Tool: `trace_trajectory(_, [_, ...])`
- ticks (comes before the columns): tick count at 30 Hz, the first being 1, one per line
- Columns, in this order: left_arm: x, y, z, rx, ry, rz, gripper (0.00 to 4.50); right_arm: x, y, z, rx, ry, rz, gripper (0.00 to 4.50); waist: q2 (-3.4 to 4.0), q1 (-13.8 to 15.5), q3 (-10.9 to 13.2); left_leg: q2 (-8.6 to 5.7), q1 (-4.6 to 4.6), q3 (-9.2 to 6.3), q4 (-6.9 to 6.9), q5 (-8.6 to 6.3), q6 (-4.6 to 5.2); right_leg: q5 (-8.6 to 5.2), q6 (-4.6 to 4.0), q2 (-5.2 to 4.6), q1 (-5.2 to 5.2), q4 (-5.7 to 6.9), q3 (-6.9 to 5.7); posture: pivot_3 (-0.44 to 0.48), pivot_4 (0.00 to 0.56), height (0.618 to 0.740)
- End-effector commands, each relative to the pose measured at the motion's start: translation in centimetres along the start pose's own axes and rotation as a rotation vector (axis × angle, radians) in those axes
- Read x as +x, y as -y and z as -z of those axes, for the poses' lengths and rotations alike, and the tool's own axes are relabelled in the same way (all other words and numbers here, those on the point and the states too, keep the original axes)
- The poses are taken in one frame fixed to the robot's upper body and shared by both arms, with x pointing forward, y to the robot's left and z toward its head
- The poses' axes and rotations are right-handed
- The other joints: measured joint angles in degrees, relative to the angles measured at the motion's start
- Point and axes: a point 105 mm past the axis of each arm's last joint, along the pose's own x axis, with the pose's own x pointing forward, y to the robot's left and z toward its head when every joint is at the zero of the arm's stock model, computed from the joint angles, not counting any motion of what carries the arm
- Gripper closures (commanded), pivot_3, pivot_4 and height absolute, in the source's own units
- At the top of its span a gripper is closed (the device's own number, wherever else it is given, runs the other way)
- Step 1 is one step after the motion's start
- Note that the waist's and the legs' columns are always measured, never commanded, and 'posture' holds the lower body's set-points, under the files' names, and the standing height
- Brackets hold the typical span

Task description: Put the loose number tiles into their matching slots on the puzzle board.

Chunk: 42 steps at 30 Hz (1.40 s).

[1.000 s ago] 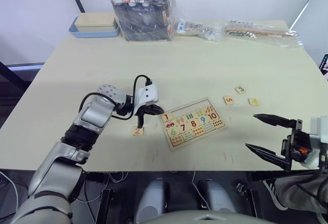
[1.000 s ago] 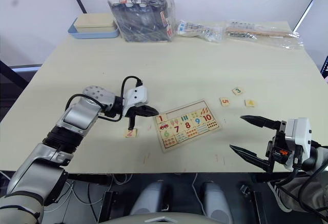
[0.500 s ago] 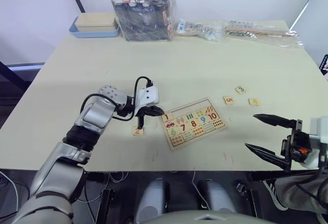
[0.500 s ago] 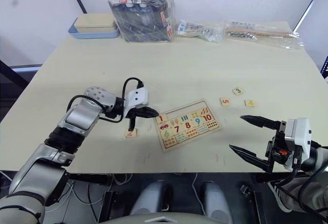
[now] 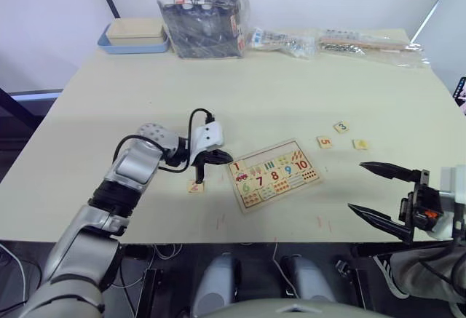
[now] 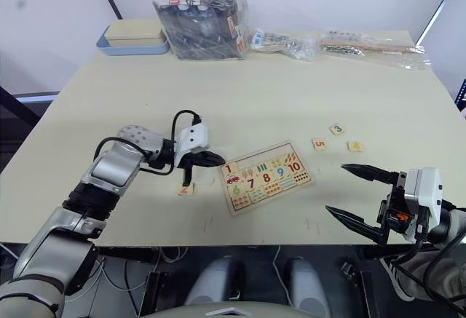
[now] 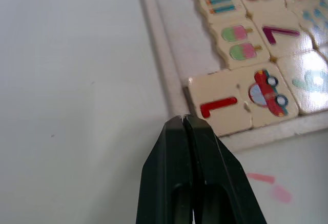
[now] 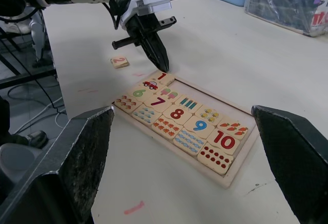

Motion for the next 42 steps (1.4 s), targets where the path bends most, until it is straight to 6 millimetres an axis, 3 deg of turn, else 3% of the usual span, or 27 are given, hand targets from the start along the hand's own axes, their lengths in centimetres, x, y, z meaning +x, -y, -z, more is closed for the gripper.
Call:
trace_trajectory(1, [-1.7,-0.6,-2.3,-0.025,0.121,-0.076,4.42,0.1,0.0,-0.8,-0.031,0.025,-0.007,0.0,0.0,0.0,0.0,0.01,0.0,0.0,0.0,0.0,0.0,0.0,0.0,0.0,0.0,0.0,-0.01,0.0,0.15,0.74])
trace_trajectory(5, [-3.7,-1.3,-3.3,-0.133,0.245,-0.21,4.42,1.0,0.7,-0.8,-0.027,0.052,0.034,0.0,0.0,0.0,0.0,0.02,0.0,0.0,0.0,0.0,0.0,0.0,0.0,-0.01,0.0,0.0,-0.01,0.0,0.15,0.74])
trace_trajectory(16, [-7.2,-3.5,-2.5,-0.384,0.463,-0.672,4.42,3.9,3.3,-1.0,-0.036,0.14,0.229,0.0,-0.02,0.0,0.0,0.02,0.02,-0.02,0.0,0.0,-0.02,0.02,0.0,-0.04,0.01,0.04,-0.02,0.0,0.15,0.74])
trace_trajectory(25, [-7.8,0.3,-1.7,-0.408,0.483,-0.66,4.42,4.0,4.5,0.1,-0.048,0.085,0.158,0.0,-0.01,0.1,0.0,-0.02,0.06,-0.01,-0.01,0.0,-0.03,-0.01,-0.08,-0.17,0.0,0.11,-0.07,0.0,0.15,0.74])
trace_trajectory(38, [-11.5,6.6,4.6,-0.507,0.369,-0.604,4.42,0.2,5.6,2.2,0.012,0.0,0.128,0.0,0.03,0.2,0.0,-0.03,0.12,0.06,-0.13,-0.01,-0.02,-0.13,-0.29,-0.32,0.0,0.01,-0.12,0.0,0.15,0.74])
trace_trajectory(41, [-11.9,8.6,5.5,-0.523,0.354,-0.535,3.39,-1.5,5.5,2.9,0.033,-0.044,0.118,0.0,0.03,0.0,0.0,-0.02,0.12,0.11,-0.18,-0.05,0.03,-0.14,-0.3,-0.35,0.0,-0.09,-0.1,0.0,0.15,0.74])
trace_trajectory(42, [-12.0,8.9,5.6,-0.524,0.351,-0.525,2.82,-1.8,5.4,3.1,0.044,-0.049,0.114,0.0,0.04,0.0,0.0,-0.02,0.12,0.11,-0.19,-0.05,0.03,-0.14,-0.3,-0.36,-0.01,-0.09,-0.1,0.0,0.15,0.74])
